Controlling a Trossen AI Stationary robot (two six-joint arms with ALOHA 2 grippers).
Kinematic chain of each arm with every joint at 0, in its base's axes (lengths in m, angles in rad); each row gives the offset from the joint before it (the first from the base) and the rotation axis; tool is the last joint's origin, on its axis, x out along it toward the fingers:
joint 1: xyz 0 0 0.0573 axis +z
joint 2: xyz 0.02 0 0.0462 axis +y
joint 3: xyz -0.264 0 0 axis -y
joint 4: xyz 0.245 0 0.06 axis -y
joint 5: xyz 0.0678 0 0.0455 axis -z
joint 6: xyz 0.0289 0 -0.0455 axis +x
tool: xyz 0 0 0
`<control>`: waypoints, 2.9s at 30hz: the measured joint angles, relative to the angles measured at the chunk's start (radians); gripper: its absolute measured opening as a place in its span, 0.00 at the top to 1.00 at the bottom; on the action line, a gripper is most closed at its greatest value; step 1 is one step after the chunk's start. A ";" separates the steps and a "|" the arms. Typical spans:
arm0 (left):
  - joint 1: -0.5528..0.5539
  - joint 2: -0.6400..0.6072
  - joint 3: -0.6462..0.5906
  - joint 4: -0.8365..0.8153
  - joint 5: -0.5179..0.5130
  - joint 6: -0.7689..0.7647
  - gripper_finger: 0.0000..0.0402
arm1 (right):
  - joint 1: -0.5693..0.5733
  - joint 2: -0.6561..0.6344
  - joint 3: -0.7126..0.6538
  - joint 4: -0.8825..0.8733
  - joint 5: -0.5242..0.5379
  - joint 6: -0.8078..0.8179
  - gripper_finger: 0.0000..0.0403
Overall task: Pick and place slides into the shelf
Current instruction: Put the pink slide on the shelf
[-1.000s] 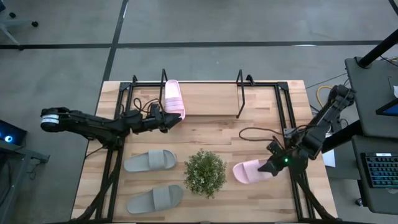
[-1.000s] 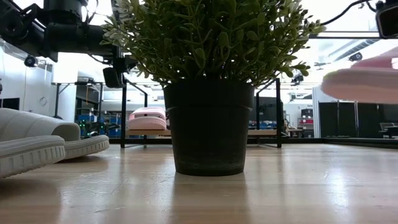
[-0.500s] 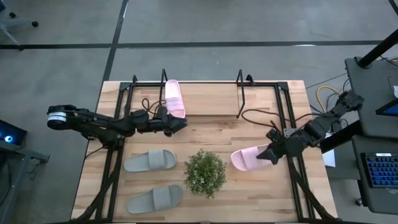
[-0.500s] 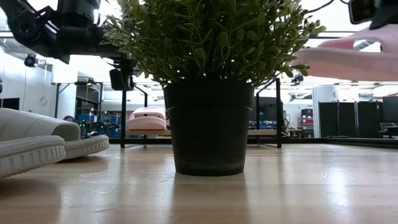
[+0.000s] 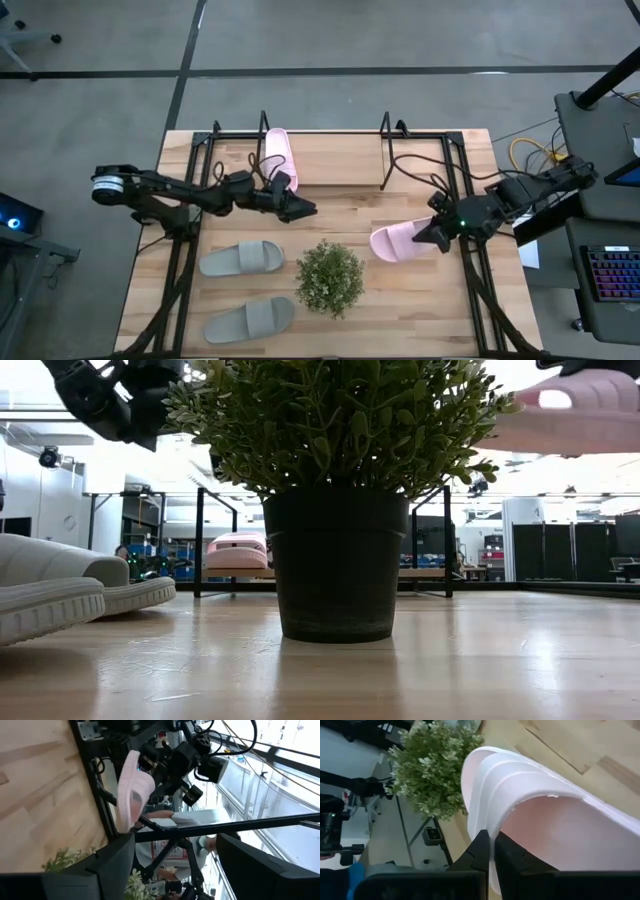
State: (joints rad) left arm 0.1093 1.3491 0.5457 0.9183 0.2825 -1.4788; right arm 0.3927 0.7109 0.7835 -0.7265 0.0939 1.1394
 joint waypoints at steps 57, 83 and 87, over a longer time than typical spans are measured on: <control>-0.001 0.042 0.090 -0.017 0.293 0.047 0.34 | -0.420 0.676 0.613 0.007 -0.479 -0.579 0.98; -0.002 0.042 0.091 -0.040 0.306 0.046 0.34 | -0.479 0.685 0.617 0.079 -0.520 -0.583 0.98; -0.002 0.042 0.091 -0.039 0.306 0.046 0.36 | -0.479 0.685 0.617 0.081 -0.520 -0.583 0.98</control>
State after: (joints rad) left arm 0.1074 1.3907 0.6365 0.8791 0.5880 -1.4326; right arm -0.0860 1.3956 1.4010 -0.6453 -0.4263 0.5564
